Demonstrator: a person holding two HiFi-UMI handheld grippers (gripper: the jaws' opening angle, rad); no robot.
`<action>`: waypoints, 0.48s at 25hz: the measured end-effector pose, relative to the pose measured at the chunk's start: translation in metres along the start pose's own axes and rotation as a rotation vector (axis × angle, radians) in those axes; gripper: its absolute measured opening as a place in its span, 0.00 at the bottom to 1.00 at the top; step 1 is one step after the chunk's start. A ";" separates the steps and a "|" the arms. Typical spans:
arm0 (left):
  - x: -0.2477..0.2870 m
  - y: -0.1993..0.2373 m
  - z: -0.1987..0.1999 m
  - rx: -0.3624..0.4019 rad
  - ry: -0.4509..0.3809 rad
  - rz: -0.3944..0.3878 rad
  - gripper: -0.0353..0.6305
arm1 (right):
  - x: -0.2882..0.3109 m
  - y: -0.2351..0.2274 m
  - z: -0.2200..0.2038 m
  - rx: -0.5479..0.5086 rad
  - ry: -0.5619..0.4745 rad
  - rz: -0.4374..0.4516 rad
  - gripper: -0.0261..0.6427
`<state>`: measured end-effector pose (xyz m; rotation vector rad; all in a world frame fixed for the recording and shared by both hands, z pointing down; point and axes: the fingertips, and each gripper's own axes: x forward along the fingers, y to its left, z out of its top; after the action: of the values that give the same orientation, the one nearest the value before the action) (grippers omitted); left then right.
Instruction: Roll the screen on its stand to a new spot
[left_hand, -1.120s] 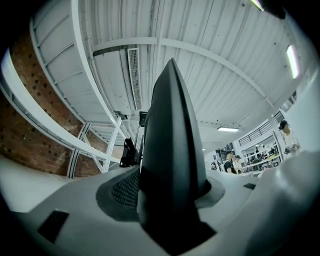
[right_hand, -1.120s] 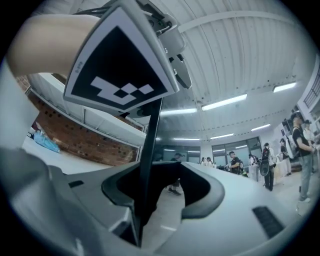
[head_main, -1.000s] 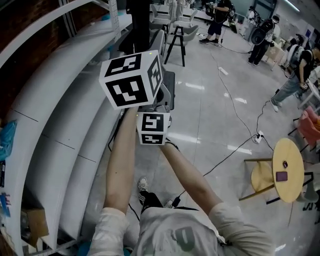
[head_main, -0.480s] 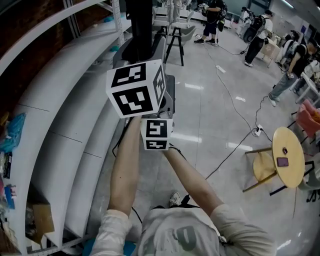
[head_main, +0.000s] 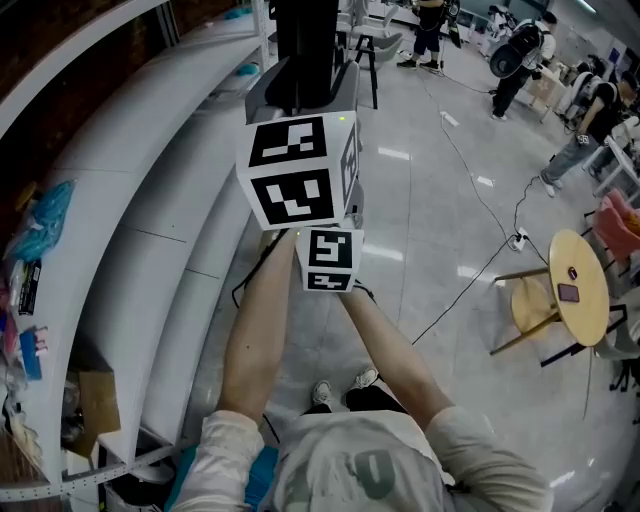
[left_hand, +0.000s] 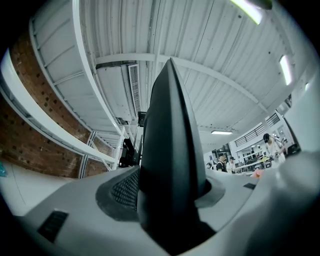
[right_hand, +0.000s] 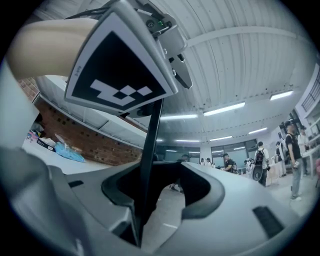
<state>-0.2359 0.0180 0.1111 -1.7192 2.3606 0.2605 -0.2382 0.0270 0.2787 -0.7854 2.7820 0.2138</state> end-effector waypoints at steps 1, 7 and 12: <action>-0.009 0.000 0.002 0.000 0.000 0.001 0.46 | -0.006 0.006 0.002 0.000 0.001 0.002 0.37; -0.062 0.000 0.016 0.007 0.001 0.021 0.46 | -0.047 0.042 0.014 0.008 0.010 0.028 0.37; -0.099 -0.012 0.028 0.012 -0.003 0.050 0.46 | -0.082 0.058 0.026 0.011 0.017 0.052 0.37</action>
<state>-0.1930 0.1128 0.1108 -1.6543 2.4007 0.2567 -0.1957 0.1218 0.2798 -0.7163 2.8190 0.2019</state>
